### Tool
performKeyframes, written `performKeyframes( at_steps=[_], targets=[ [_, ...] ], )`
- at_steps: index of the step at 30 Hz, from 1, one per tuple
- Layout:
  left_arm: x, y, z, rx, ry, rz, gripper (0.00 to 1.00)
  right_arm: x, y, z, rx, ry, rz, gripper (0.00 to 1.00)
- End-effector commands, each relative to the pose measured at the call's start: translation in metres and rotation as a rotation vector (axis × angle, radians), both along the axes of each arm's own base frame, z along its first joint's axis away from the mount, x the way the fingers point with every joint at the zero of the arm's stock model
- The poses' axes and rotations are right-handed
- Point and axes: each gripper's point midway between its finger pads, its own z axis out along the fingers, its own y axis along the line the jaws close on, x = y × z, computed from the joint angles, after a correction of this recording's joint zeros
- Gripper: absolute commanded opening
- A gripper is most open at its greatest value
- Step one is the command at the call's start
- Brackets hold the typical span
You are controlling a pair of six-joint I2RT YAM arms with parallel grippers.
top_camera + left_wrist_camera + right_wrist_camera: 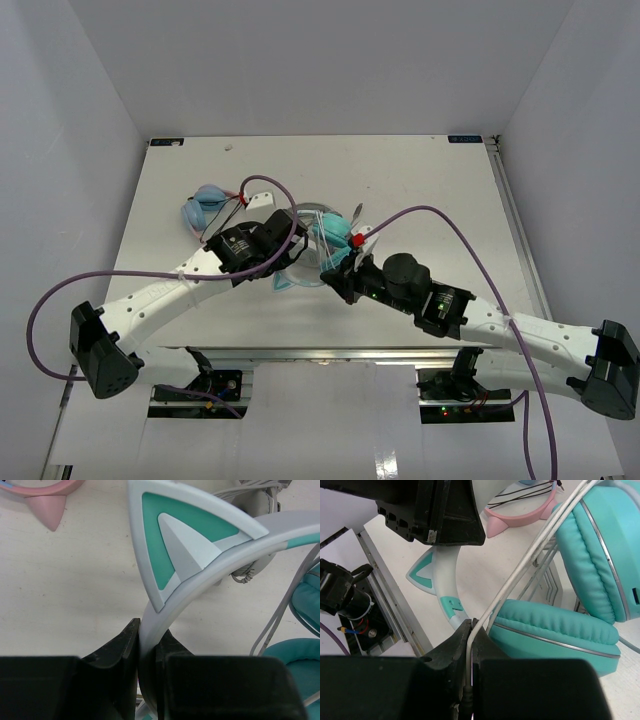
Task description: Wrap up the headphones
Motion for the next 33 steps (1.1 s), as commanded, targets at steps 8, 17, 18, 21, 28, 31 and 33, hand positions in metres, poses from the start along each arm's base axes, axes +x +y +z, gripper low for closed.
performKeyframes(
  at_steps=[8,17,18,21,28,31,33],
  targets=[
    [0.017,-0.004,0.037,-0.176,-0.14,0.103,0.0,-0.01,0.005,0.007,0.03,-0.001,0.014,0.08],
    [0.019,0.009,0.038,-0.137,-0.158,0.168,0.0,-0.022,0.011,0.008,0.032,0.01,0.058,0.08],
    [0.019,0.01,0.039,-0.14,-0.161,0.172,0.0,-0.024,0.012,0.008,0.034,0.012,0.067,0.08],
    [0.018,0.01,0.04,-0.154,-0.16,0.178,0.0,-0.027,0.015,0.007,0.034,0.016,0.079,0.08],
    [0.016,0.006,0.044,-0.184,-0.151,0.16,0.0,-0.022,0.017,0.0,0.015,0.026,0.048,0.11],
    [0.014,0.005,0.044,-0.18,-0.147,0.145,0.0,-0.011,0.012,0.001,0.004,0.011,-0.017,0.11],
    [0.014,0.007,0.042,-0.173,-0.148,0.146,0.0,-0.002,0.007,0.002,-0.012,-0.003,-0.072,0.12]
  ],
)
